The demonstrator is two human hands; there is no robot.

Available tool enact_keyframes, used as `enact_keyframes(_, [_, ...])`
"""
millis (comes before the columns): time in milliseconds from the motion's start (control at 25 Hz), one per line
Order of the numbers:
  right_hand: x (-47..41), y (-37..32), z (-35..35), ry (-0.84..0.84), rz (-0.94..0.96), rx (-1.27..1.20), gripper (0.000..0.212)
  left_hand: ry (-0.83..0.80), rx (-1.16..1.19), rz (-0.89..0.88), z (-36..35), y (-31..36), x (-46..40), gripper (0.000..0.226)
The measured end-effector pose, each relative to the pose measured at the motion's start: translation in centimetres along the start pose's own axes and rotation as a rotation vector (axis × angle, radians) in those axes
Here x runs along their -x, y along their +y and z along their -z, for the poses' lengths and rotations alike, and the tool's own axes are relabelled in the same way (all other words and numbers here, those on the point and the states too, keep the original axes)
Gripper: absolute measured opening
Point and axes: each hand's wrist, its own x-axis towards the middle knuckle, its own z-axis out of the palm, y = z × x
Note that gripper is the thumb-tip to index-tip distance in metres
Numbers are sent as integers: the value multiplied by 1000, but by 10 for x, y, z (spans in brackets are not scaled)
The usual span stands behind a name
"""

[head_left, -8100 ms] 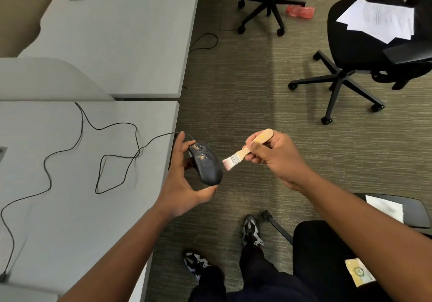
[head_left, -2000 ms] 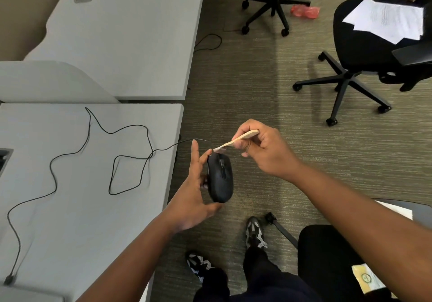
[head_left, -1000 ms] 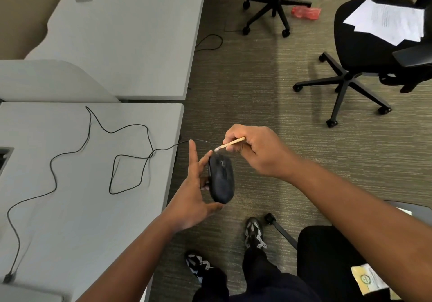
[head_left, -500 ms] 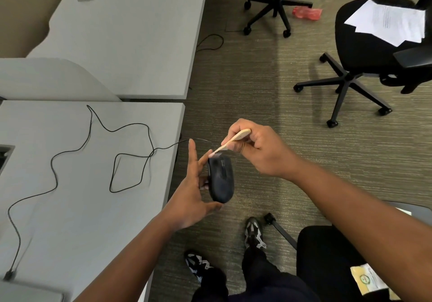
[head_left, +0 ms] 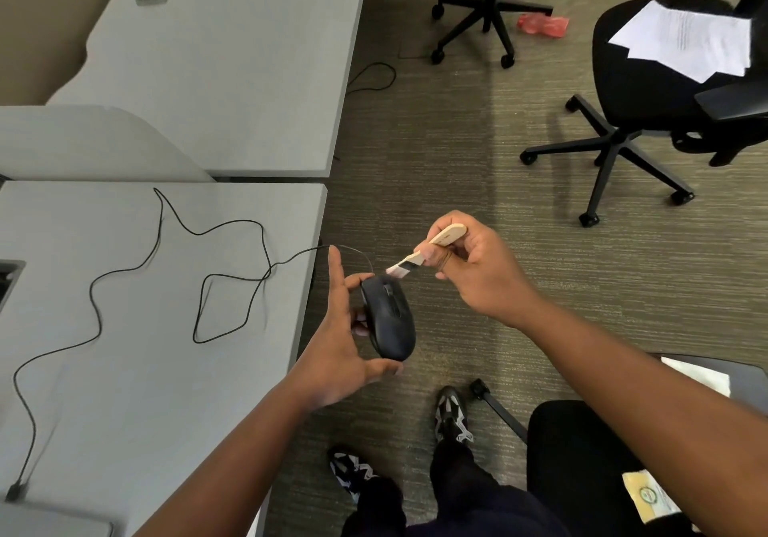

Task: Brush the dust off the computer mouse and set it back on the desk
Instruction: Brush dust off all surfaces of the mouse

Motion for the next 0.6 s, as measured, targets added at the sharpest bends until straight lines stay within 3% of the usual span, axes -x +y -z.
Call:
enact_keyframes(120, [5,-9,-3,-41,117,-103,9,-9,-11,-13,0,1,0,168])
enact_keyframes(240, [5,-14,-10,-152,223,24,5,-29,-30,-29,-1,2,1,166])
enact_keyframes(400, [-3,-12,-10,-119,250,274,2,-33,-53,-30,-1,1,1,165])
enact_keyframes(600, [-3,-21,-16,-177,244,258,2,-43,-45,2,1,1,3,164])
